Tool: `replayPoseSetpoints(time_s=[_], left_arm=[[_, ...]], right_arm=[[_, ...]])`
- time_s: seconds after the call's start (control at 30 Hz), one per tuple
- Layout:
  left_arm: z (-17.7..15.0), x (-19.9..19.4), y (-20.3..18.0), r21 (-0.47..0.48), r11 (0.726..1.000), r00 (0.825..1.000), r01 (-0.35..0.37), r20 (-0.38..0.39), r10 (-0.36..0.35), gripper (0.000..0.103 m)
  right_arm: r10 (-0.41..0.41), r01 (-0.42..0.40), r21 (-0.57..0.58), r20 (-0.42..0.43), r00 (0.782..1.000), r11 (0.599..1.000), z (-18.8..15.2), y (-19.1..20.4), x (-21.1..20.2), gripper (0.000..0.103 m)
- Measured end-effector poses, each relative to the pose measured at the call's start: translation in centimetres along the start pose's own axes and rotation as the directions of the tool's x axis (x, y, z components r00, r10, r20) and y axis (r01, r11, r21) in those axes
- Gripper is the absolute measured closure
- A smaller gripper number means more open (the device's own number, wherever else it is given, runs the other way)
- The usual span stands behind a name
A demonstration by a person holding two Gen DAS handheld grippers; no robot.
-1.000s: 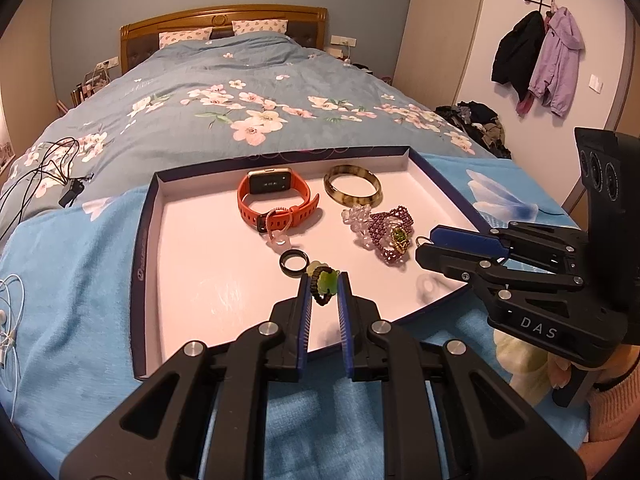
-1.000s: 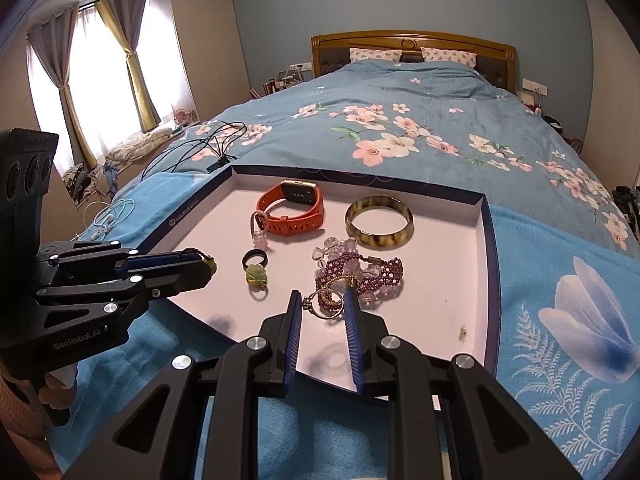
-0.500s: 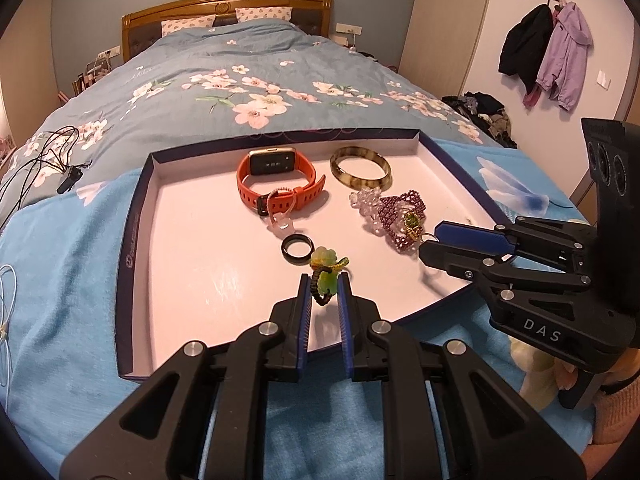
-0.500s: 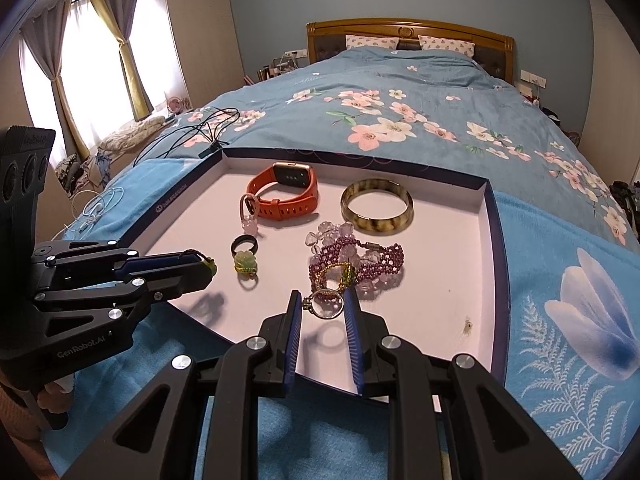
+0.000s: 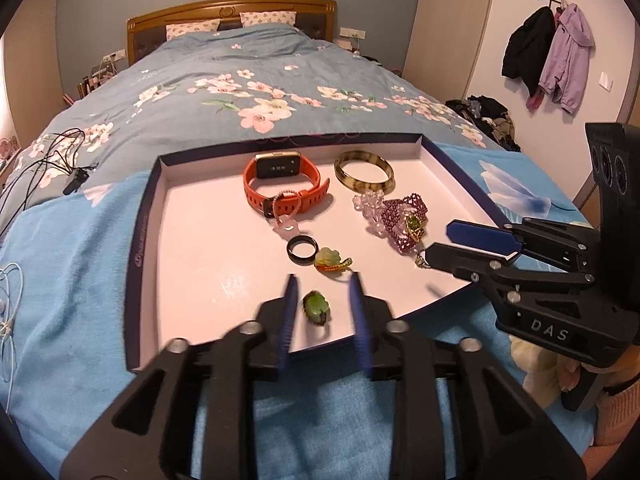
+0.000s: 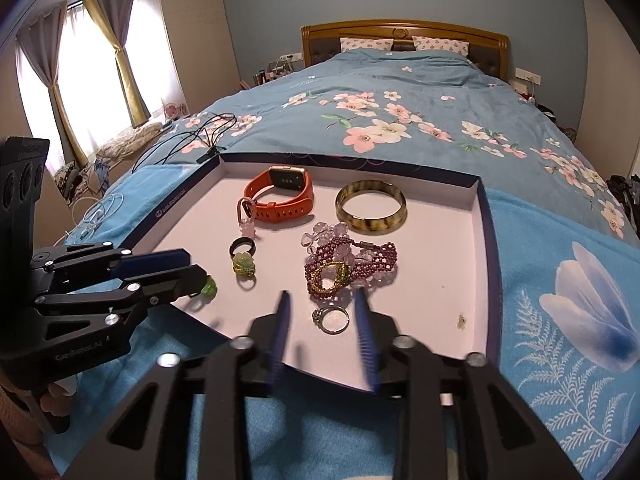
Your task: Organize jewelry
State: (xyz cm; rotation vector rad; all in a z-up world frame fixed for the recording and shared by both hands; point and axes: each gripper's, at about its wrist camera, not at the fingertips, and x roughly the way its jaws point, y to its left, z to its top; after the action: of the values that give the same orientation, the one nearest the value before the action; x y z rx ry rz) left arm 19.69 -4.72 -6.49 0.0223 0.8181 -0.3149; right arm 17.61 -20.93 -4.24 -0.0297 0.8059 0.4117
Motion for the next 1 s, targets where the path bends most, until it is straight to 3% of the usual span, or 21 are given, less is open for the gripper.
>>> replayPoseSetpoints(time_s=[0.1, 0.17, 0.3, 0.37, 0.4, 0.6, 0.77, 1.0], left_arm=[[-0.2, -1.2, -0.2, 0.009, 1.0, 0.999, -0.015, 0.031, 0.015, 0.066], [-0.4, -2.1, -0.1, 0.009, 1.0, 0.998, -0.027, 0.053, 0.027, 0.053], [-1.1, -4.3, 0.2, -0.003, 0.998, 0.991, -0.062, 0.12, 0.062, 0.032], [-1.5, -5.5, 0.5, -0.018, 0.997, 0.986, -0.069, 0.151, 0.071, 0.01], [-1.8, -6.3, 0.7, -0.033, 0.997, 0.979, -0.076, 0.185, 0.08, 0.006], [-3.2, -9.9, 1.1, -0.079, 0.991, 0.947, -0.111, 0.293, 0.129, 0.005], [-4.7, -13.0, 0.7, -0.102, 0.982, 0.902, -0.161, 0.389, 0.189, 0.005], [-6.6, -16.2, -1.2, -0.074, 0.974, 0.848, -0.213, 0.482, 0.222, 0.005]], right_arm=[[0.004, -0.004, 0.007, 0.014, 1.0, 1.0, -0.2, -0.1, -0.7, 0.056], [0.004, -0.005, 0.013, 0.035, 0.999, 1.0, -0.4, 0.0, -1.4, 0.054], [-0.013, 0.011, 0.019, 0.093, 0.996, 1.0, -1.1, 0.2, -3.3, 0.028], [-0.032, 0.03, 0.018, 0.137, 0.99, 0.999, -1.5, 0.5, -4.6, 0.016], [-0.049, 0.047, 0.018, 0.166, 0.985, 0.999, -1.7, 0.7, -5.3, 0.009], [-0.124, 0.127, 0.009, 0.284, 0.951, 0.992, -3.1, 1.9, -8.0, 0.007], [-0.166, 0.18, -0.001, 0.382, 0.909, 0.984, -4.1, 3.2, -10.1, 0.007], [-0.178, 0.19, 0.008, 0.399, 0.9, 0.982, -5.1, 3.7, -11.1, 0.007]])
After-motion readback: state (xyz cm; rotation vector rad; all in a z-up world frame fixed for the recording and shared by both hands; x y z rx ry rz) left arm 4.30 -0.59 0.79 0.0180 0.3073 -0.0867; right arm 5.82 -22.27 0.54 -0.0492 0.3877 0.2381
